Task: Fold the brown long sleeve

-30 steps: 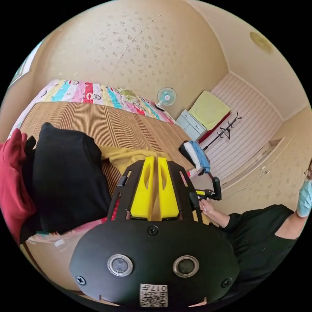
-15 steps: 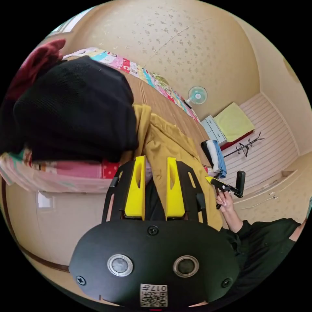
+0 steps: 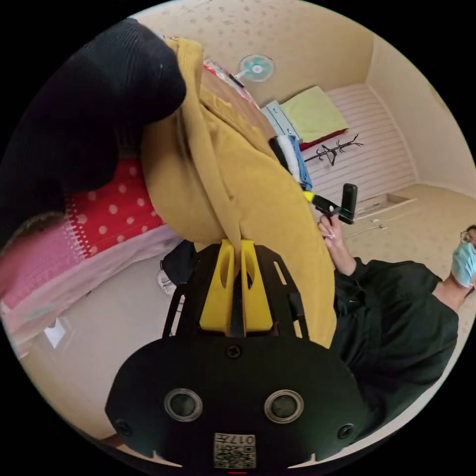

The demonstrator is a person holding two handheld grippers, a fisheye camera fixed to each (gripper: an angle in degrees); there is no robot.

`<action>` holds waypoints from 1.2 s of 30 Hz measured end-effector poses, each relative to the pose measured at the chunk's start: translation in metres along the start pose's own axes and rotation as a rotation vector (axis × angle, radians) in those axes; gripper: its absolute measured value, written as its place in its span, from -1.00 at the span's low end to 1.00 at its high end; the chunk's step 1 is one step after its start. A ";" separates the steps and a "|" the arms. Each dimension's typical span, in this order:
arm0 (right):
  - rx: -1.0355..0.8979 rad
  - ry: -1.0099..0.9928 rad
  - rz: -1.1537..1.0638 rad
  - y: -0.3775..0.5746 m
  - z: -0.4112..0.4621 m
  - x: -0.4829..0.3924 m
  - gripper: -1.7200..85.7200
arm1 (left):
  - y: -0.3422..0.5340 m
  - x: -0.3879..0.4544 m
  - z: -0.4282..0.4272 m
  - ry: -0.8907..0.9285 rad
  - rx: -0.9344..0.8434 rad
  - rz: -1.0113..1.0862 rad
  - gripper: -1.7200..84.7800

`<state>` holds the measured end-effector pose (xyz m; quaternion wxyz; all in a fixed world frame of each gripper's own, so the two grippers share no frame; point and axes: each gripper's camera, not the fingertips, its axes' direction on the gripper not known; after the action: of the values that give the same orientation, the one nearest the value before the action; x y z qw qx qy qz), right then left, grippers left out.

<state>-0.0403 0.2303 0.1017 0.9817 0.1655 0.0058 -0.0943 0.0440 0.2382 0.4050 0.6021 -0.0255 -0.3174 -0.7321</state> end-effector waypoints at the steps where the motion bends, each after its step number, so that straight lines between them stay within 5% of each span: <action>1: -0.001 -0.006 0.003 0.000 0.000 0.001 -0.94 | 0.007 0.010 -0.026 0.065 0.042 0.015 -0.97; 7: -0.012 -0.038 0.024 -0.003 -0.004 0.007 -0.93 | 0.041 0.076 -0.199 0.488 0.657 0.348 -0.97; 11: -0.011 0.056 0.017 -0.027 -0.019 -0.001 -0.91 | 0.058 0.059 -0.269 0.671 1.024 0.349 -0.97; 16: 0.164 0.287 0.198 -0.084 -0.061 0.023 -0.81 | 0.049 0.059 -0.297 0.548 1.028 0.209 -0.97; 23: -0.120 0.541 0.224 -0.148 0.026 0.075 -0.82 | 0.039 0.065 -0.297 0.622 1.067 0.173 -0.97; 26: -0.104 0.531 0.207 -0.145 0.024 0.082 -0.88 | 0.041 0.071 -0.308 0.608 1.083 0.166 -0.97; 30: 0.162 0.508 0.245 -0.125 -0.038 0.086 -0.92 | 0.046 0.071 -0.322 0.647 1.124 0.131 -0.97; 36: 0.121 0.598 0.526 -0.091 -0.058 0.169 -0.93 | 0.049 0.071 -0.334 0.643 1.164 0.070 -0.97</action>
<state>0.1098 0.1334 0.0105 0.9158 0.2389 0.2431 0.2123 0.1834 0.0083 0.1898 0.6059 0.5131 -0.4644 -0.3924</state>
